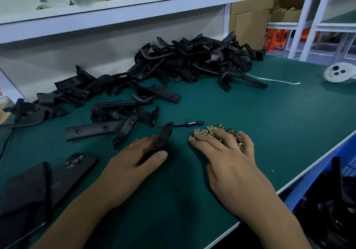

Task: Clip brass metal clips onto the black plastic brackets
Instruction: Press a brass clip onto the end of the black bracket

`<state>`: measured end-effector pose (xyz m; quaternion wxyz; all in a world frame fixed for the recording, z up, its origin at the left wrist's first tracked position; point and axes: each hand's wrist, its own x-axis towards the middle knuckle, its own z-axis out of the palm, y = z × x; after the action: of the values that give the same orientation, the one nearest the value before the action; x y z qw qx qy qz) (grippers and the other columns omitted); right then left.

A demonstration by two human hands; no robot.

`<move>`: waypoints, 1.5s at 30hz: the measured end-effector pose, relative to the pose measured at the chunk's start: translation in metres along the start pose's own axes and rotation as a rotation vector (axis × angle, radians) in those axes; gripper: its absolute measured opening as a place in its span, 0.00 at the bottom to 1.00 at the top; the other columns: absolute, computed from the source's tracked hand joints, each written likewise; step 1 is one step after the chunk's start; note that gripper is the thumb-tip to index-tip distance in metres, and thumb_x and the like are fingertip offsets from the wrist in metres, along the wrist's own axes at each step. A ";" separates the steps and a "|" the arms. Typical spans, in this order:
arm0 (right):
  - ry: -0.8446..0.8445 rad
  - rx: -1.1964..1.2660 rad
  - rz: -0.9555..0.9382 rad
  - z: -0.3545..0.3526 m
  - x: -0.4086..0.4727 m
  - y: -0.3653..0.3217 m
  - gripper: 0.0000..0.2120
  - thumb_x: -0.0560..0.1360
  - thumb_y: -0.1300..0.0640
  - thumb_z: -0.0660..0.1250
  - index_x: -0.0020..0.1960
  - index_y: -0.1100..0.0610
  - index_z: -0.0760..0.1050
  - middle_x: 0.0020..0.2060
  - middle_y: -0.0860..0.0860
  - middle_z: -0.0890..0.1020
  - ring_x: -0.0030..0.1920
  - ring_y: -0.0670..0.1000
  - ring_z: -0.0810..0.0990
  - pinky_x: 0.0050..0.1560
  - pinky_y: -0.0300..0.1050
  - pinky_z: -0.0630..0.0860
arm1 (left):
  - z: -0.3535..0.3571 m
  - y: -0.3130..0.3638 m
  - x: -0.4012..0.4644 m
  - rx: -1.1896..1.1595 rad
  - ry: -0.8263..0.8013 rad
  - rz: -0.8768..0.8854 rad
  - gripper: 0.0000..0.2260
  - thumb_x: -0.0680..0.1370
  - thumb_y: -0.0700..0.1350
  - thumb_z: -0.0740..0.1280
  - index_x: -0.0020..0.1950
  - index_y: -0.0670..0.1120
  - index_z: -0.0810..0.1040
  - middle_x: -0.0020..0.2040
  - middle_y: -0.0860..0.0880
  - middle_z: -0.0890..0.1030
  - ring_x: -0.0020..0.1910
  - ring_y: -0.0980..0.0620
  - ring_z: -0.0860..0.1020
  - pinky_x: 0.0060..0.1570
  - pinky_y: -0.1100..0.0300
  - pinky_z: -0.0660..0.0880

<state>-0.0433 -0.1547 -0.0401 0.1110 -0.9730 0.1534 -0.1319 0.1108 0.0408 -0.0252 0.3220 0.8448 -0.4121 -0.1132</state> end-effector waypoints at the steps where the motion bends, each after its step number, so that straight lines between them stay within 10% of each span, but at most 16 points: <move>1: 0.000 -0.010 0.001 -0.001 0.000 -0.001 0.30 0.75 0.54 0.45 0.75 0.38 0.62 0.76 0.33 0.63 0.80 0.48 0.54 0.78 0.63 0.43 | 0.000 0.001 0.002 0.093 0.004 0.041 0.23 0.71 0.81 0.53 0.66 0.84 0.61 0.63 0.85 0.65 0.66 0.82 0.61 0.65 0.70 0.61; 7: 0.088 0.097 0.056 -0.001 -0.002 0.000 0.23 0.74 0.59 0.61 0.65 0.39 0.73 0.63 0.33 0.76 0.69 0.45 0.69 0.77 0.60 0.52 | 0.001 -0.012 0.002 0.252 0.127 0.164 0.26 0.83 0.56 0.61 0.80 0.68 0.59 0.63 0.73 0.71 0.64 0.67 0.68 0.62 0.68 0.66; 12: -0.019 -0.002 0.009 0.000 0.001 -0.005 0.26 0.77 0.48 0.49 0.73 0.35 0.67 0.74 0.32 0.67 0.77 0.46 0.60 0.78 0.65 0.47 | 0.004 -0.006 0.004 0.456 0.108 0.220 0.31 0.81 0.64 0.59 0.83 0.59 0.57 0.64 0.58 0.73 0.63 0.54 0.69 0.65 0.57 0.69; 19: 0.179 0.112 -0.025 0.002 0.000 -0.001 0.19 0.77 0.55 0.60 0.63 0.41 0.80 0.63 0.32 0.78 0.70 0.42 0.70 0.77 0.62 0.51 | 0.004 -0.007 0.004 0.341 0.163 0.219 0.22 0.82 0.61 0.61 0.72 0.53 0.75 0.61 0.59 0.74 0.59 0.56 0.70 0.63 0.57 0.70; 26: 0.447 0.587 -0.019 -0.001 -0.004 0.006 0.03 0.76 0.52 0.72 0.48 0.44 0.83 0.46 0.35 0.84 0.53 0.38 0.82 0.55 0.27 0.71 | 0.005 0.002 0.001 0.305 0.152 0.252 0.29 0.82 0.62 0.57 0.83 0.61 0.55 0.54 0.58 0.75 0.55 0.55 0.71 0.59 0.59 0.70; 32: 0.379 0.941 0.031 -0.002 -0.003 0.013 0.04 0.77 0.57 0.73 0.51 0.51 0.80 0.44 0.49 0.87 0.45 0.51 0.86 0.52 0.50 0.80 | 0.012 0.011 -0.002 0.394 0.113 0.343 0.33 0.84 0.53 0.63 0.84 0.62 0.47 0.52 0.57 0.74 0.49 0.54 0.70 0.52 0.57 0.70; 45: 0.301 1.495 0.092 0.004 0.003 -0.008 0.03 0.74 0.61 0.75 0.46 0.60 0.83 0.38 0.60 0.86 0.37 0.55 0.86 0.45 0.43 0.82 | 0.017 0.025 0.001 0.532 0.253 0.342 0.32 0.80 0.57 0.56 0.84 0.59 0.52 0.50 0.54 0.74 0.47 0.48 0.75 0.48 0.52 0.73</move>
<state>-0.0372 -0.1477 -0.0409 0.7233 -0.6032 0.0773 -0.3271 0.0887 0.0208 -0.0222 0.1531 0.8251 -0.5198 0.1599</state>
